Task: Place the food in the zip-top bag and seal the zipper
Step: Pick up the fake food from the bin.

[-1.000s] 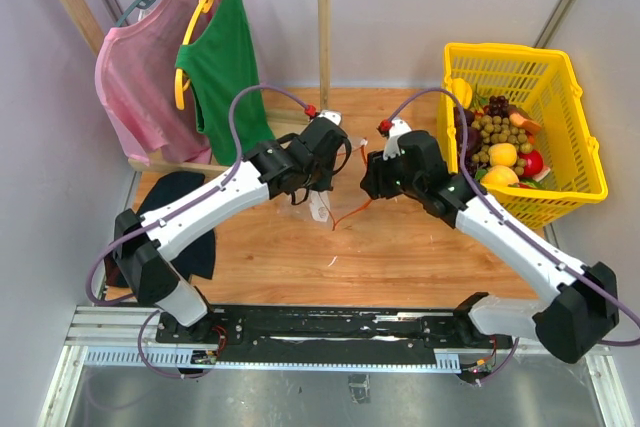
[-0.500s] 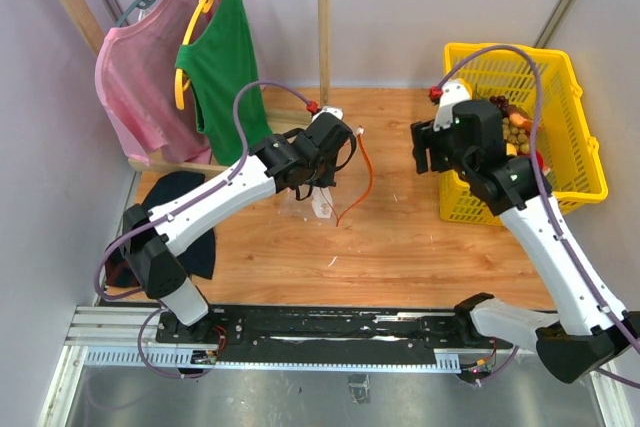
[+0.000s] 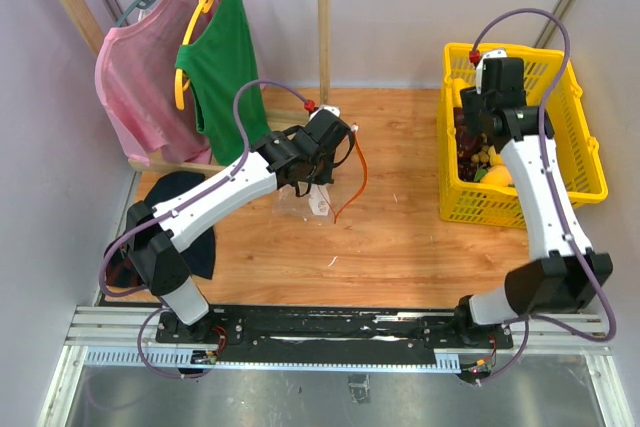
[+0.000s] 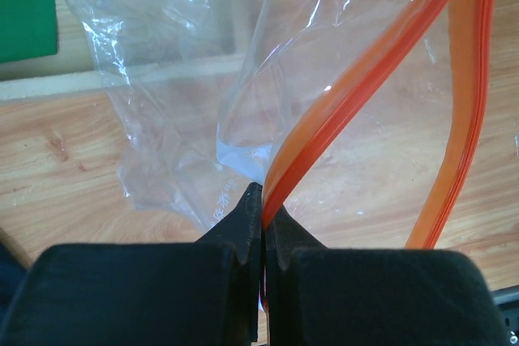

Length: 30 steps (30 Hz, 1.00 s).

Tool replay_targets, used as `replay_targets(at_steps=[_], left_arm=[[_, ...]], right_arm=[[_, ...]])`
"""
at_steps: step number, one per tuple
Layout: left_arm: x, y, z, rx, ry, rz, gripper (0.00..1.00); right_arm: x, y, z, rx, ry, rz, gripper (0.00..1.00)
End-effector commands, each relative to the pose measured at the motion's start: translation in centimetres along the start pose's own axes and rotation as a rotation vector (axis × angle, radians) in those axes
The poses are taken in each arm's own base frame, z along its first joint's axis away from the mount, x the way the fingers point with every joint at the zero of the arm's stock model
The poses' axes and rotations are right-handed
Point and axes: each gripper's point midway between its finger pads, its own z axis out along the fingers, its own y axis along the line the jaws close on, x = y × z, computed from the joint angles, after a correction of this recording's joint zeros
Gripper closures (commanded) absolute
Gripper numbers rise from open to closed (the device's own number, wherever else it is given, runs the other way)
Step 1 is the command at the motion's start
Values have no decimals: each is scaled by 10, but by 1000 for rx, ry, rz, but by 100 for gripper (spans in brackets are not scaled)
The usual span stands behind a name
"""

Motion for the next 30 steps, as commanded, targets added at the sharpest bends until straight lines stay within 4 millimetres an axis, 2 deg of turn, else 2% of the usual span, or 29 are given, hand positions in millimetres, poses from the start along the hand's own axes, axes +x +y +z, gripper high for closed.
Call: replay_targets(at_steps=[1, 7, 14, 19, 28, 30], left_arm=[[-6, -2, -1, 19, -19, -1, 100], [-3, -8, 1, 53, -5, 8, 100], [-4, -4, 1, 36, -14, 19, 99], [-4, -4, 3, 31, -12, 24, 100], [-4, -3, 3, 30, -13, 25, 100], [-4, -3, 2, 31, -15, 24, 100]], right_arm=[[0, -39, 33, 128, 68, -6, 34], [5, -62, 81, 186, 112, 19, 37], [20, -86, 121, 206, 169, 77, 41], [29, -92, 139, 194, 186, 99, 42], [41, -89, 166, 168, 222, 97, 44], [42, -89, 170, 163, 226, 96, 50]])
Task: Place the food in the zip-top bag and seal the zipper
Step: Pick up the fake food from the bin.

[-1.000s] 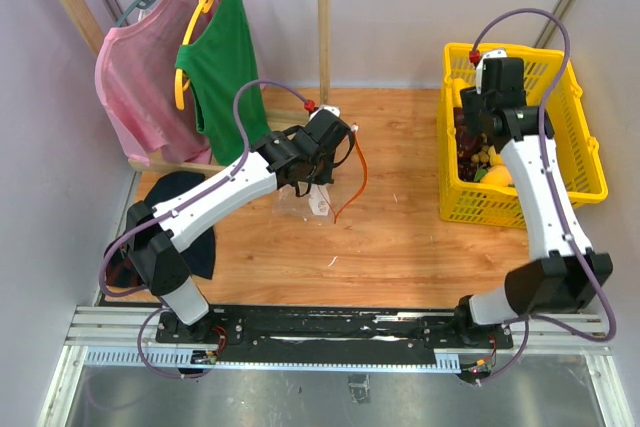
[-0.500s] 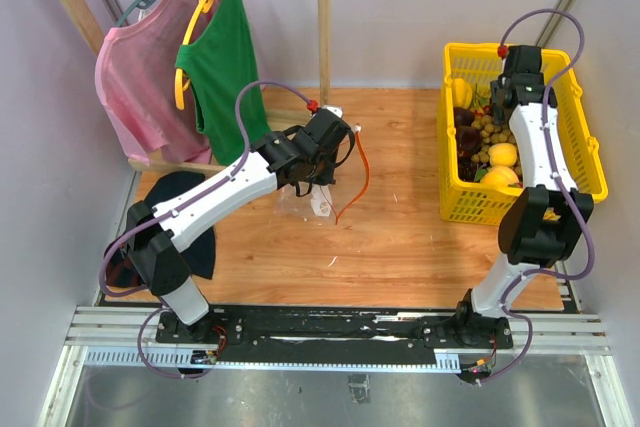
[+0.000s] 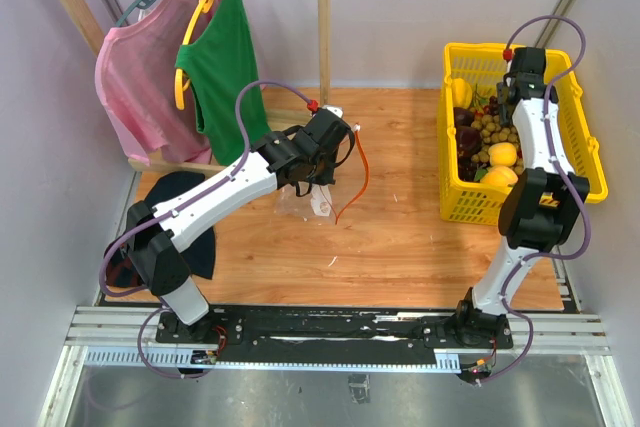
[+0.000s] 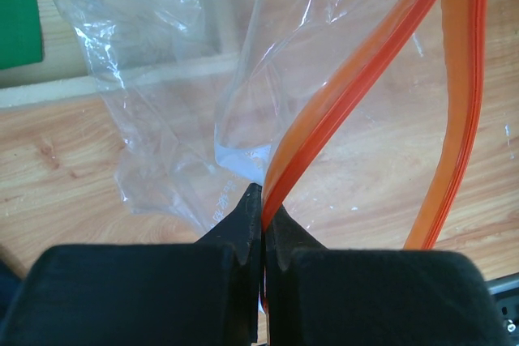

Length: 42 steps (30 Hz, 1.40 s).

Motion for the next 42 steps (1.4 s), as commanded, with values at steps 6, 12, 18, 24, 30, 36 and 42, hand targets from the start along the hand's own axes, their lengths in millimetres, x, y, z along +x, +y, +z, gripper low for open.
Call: replay_targets(at_steps=[6, 12, 18, 24, 30, 36, 42], left_arm=[[-4, 3, 2, -9, -22, 4, 100], [-6, 5, 0, -17, -29, 3, 100], [-10, 11, -3, -49, -45, -5, 100], [-13, 13, -5, -66, -55, -14, 100], [-14, 18, -5, -92, -58, -23, 100], [-17, 22, -6, -124, -67, -33, 100], [-20, 29, -9, -160, -82, -46, 100]], right_arm=[[-15, -22, -6, 20, -37, 40, 74], [-25, -38, -45, 36, -108, 86, 85], [-31, -56, -94, 60, -199, 149, 93], [-32, -70, -141, 77, -288, 213, 96], [-33, -69, -190, 10, -385, 291, 99], [-26, -39, -229, -176, -451, 359, 99], [-13, -3, -269, -390, -491, 431, 99]])
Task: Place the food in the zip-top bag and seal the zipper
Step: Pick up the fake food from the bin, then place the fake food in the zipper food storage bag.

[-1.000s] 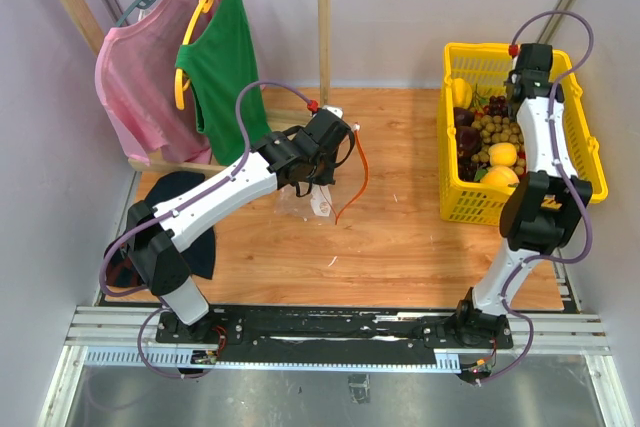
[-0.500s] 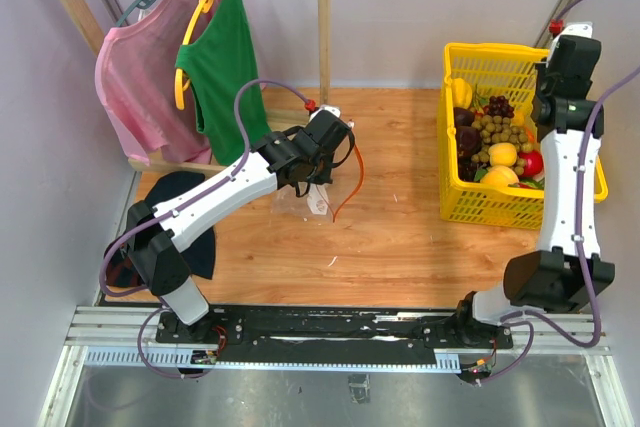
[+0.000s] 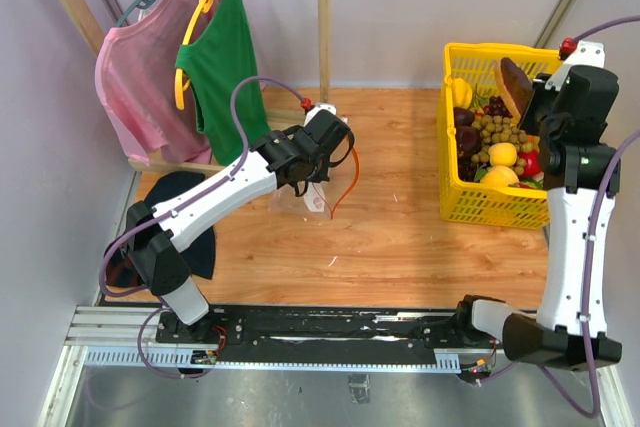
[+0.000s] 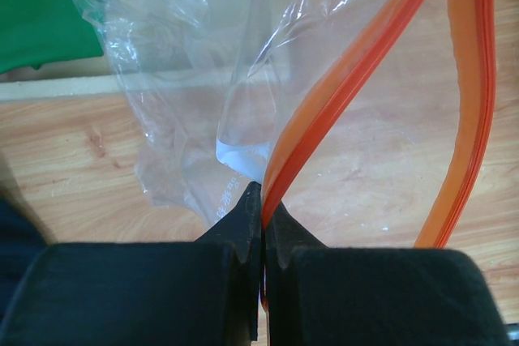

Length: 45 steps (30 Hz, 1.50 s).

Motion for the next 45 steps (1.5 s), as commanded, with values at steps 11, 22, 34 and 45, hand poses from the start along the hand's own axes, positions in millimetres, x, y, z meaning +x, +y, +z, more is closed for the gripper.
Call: replay_targets(at_steps=[11, 22, 34, 45], left_arm=[[-16, 16, -3, -100, -54, -68, 100], [-17, 14, 6, -143, -50, -107, 100], [-15, 14, 9, -158, -46, -131, 100], [-10, 14, 5, -132, -59, -157, 100]], right_arm=[[42, 115, -89, -561, 81, 256, 99], [80, 169, -142, -908, 227, 290, 99], [121, 205, -145, -976, 418, 292, 99], [142, 236, -126, -957, 461, 384, 99]])
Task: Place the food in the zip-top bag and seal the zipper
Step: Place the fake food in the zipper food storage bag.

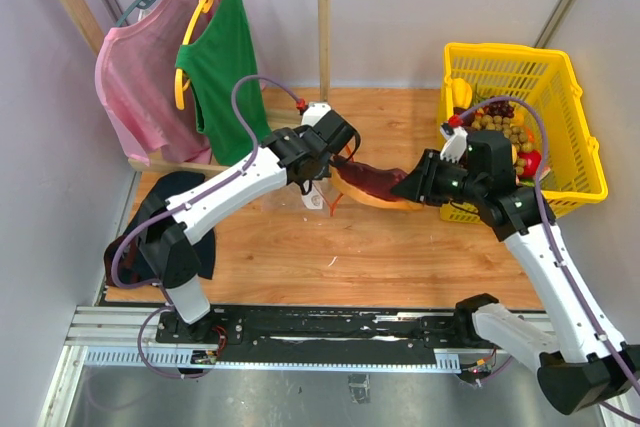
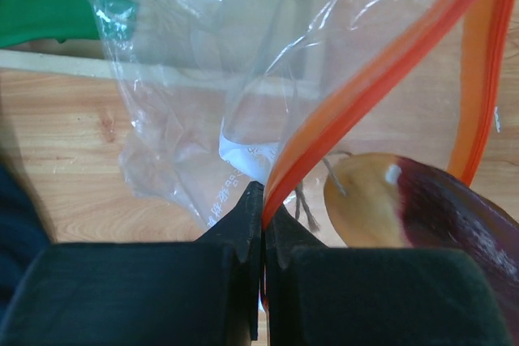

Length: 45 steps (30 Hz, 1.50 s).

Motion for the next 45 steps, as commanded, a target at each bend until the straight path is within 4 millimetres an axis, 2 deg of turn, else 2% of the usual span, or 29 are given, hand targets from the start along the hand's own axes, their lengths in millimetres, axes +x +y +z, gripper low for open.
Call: replay_targets(at_steps=[1, 14, 21, 30, 45], left_arm=[[-9, 2, -10, 18, -48, -54, 100], [-1, -28, -31, 145, -66, -54, 100], [4, -49, -45, 274, -64, -52, 100], [2, -61, -63, 366, -94, -31, 100], [11, -76, -73, 431, -91, -5, 100]], right_arm=[[-20, 19, 13, -52, -87, 28, 99], [-26, 33, 55, -68, -112, 146, 99], [-20, 36, 76, -90, -114, 178, 99], [-11, 40, 101, -131, -77, 182, 99], [0, 38, 124, -140, -58, 198, 99]])
